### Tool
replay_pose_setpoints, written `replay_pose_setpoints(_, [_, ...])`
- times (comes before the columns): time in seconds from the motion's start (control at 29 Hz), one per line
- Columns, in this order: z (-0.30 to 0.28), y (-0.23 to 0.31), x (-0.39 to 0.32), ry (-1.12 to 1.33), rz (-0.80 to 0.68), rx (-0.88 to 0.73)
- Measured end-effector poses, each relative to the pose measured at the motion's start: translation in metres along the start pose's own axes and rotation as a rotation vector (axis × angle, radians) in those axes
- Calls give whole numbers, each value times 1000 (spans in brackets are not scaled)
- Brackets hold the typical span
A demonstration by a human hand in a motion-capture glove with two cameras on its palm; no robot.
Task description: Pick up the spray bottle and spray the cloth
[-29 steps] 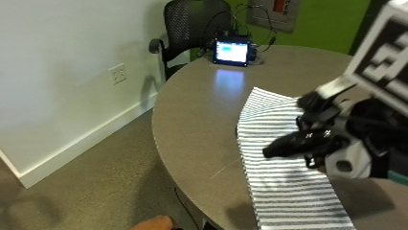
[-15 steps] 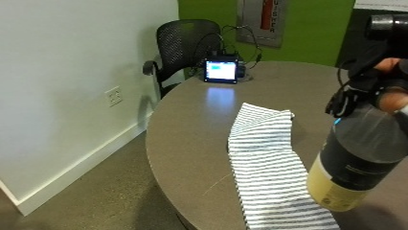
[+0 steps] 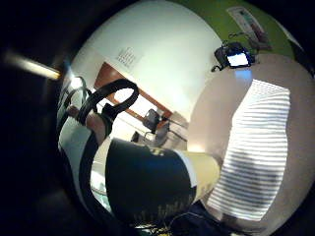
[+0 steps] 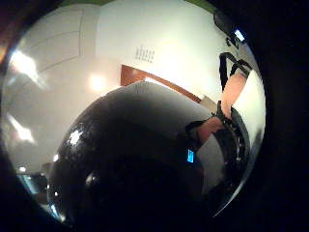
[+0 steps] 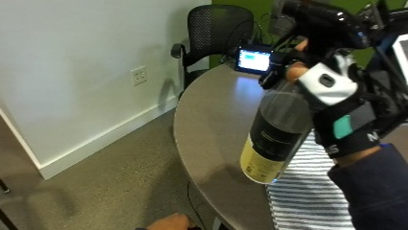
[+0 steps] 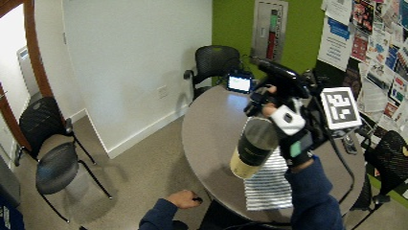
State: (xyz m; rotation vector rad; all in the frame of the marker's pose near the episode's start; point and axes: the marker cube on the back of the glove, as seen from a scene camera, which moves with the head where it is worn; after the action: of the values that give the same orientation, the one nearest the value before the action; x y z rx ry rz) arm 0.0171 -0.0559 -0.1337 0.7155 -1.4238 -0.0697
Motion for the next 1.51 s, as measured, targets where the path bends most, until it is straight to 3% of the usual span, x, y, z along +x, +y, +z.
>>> replay_pose_setpoints(0.41, [50, -34, 74, 72, 134, 80])
replay_pose_setpoints(1.0, [69, -48, 96, 107, 202, 41])
replay_pose_setpoints(1.51, [24, -10, 96, 282, 245, -552])
